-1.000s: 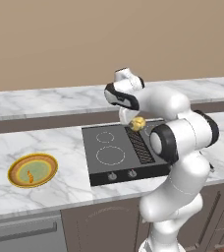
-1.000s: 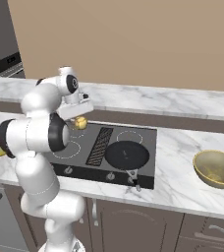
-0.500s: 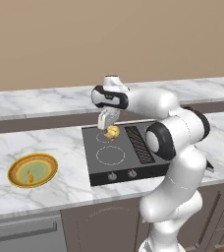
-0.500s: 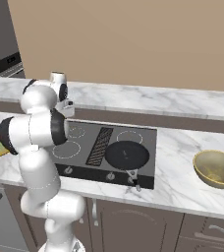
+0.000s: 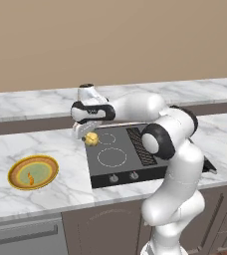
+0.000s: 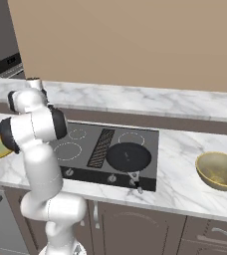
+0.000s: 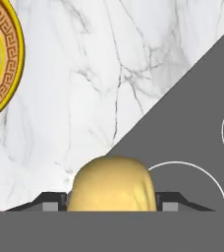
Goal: Place the shrimp on the plate and place the potato on the same plate.
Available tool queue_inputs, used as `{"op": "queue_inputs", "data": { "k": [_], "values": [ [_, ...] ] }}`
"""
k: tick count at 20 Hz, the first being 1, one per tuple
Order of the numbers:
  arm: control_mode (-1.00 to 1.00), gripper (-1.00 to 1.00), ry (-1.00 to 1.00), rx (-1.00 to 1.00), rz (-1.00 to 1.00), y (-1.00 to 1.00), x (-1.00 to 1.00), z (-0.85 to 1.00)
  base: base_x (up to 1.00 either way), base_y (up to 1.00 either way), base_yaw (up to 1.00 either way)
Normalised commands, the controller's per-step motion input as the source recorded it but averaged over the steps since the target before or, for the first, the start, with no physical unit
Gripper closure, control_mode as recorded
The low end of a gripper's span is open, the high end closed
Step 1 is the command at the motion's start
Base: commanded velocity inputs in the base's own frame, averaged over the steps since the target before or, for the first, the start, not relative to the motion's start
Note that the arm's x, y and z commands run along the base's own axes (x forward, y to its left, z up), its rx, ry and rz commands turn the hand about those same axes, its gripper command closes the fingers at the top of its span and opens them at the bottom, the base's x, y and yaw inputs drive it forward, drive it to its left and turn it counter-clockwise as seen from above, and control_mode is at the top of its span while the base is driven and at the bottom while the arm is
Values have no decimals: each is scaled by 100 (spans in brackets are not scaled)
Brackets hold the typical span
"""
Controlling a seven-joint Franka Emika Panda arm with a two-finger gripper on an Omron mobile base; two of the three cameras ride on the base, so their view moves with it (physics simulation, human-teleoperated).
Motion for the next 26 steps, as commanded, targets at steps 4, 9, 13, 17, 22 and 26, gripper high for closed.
{"op": "queue_inputs", "data": {
  "k": [4,9,13,17,22,26],
  "values": [
    [-100,100,0,-28,-24,100,0,0,0,0,0],
    [-100,100,0,-14,-33,100,0,-1,0,0,0],
    [-100,100,-3,5,-37,100,-10,-29,0,0,0],
    [-100,100,-4,4,-34,93,-14,-9,0,0,0],
    [-100,100,-4,0,-29,87,-1,-9,0,0,0],
    [-100,100,-9,-9,-12,13,-17,-28,0,0,0]
  ]
}}
